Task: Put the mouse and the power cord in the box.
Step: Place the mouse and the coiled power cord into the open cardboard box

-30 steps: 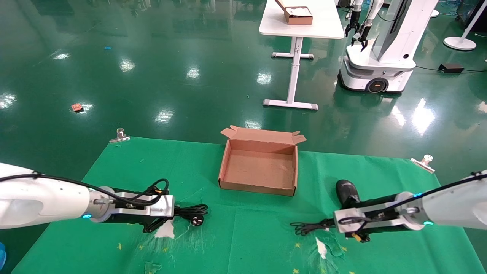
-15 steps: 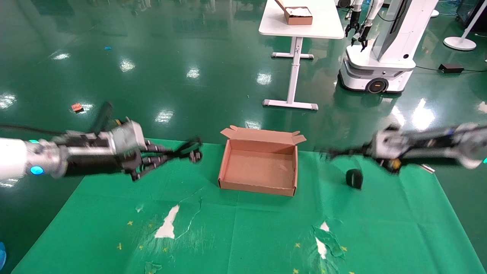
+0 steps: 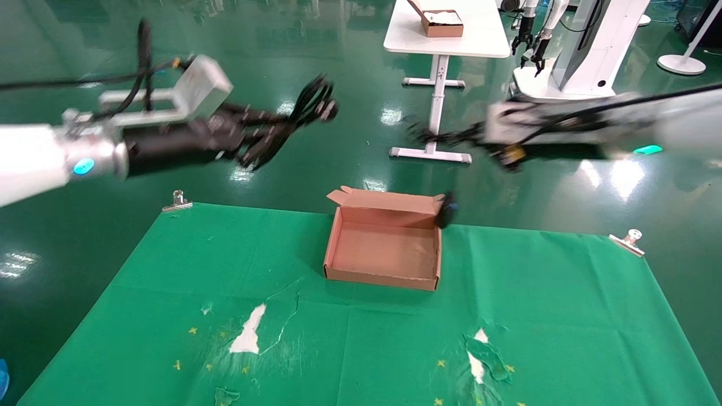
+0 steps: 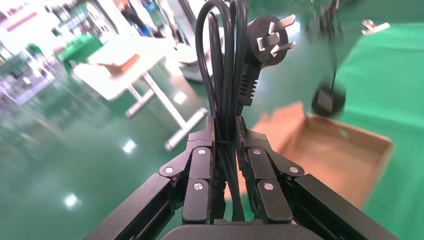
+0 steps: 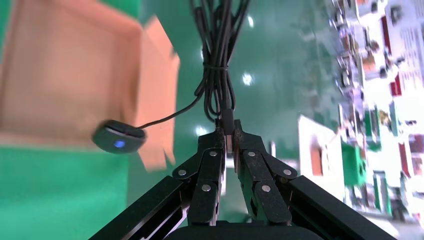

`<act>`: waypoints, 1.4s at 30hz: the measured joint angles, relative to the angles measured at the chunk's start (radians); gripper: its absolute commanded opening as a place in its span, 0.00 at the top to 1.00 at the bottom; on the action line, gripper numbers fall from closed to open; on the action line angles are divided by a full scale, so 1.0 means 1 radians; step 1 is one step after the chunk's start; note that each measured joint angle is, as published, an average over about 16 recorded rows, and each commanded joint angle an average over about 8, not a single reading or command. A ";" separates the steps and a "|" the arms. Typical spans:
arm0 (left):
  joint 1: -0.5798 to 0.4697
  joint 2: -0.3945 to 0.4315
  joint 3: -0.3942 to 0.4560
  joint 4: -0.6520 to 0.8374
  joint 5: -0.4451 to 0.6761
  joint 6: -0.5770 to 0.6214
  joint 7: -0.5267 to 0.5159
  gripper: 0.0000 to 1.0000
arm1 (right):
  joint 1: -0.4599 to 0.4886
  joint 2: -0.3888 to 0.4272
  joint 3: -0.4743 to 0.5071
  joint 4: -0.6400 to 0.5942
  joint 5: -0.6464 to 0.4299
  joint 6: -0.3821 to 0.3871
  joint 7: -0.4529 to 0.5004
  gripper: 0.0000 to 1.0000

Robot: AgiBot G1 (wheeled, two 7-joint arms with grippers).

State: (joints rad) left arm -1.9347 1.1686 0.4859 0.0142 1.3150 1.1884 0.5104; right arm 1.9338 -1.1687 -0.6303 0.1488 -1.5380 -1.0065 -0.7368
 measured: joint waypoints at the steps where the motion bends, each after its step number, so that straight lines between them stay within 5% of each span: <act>1: -0.002 0.011 -0.005 -0.004 -0.007 -0.005 0.001 1.00 | -0.007 -0.019 0.003 -0.002 0.005 0.013 -0.001 1.00; 10: 0.010 0.074 -0.031 -0.034 -0.045 0.005 0.020 1.00 | -0.106 -0.151 0.032 -0.058 0.053 0.139 0.001 1.00; 20: 0.041 0.059 -0.023 -0.037 -0.035 0.065 0.028 1.00 | -0.231 -0.190 0.050 -0.080 0.095 0.271 0.056 0.98; 28: 0.055 0.047 0.001 -0.051 0.001 0.062 0.053 1.00 | -0.288 -0.195 0.030 -0.036 0.102 0.347 0.108 0.04; 42: 0.113 0.144 0.040 -0.108 0.052 -0.107 0.104 1.00 | -0.307 -0.172 0.002 -0.015 0.143 0.340 0.167 0.00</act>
State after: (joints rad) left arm -1.8212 1.3122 0.5260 -0.0943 1.3673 1.0810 0.6145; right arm 1.6272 -1.3409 -0.6287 0.1335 -1.3945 -0.6663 -0.5702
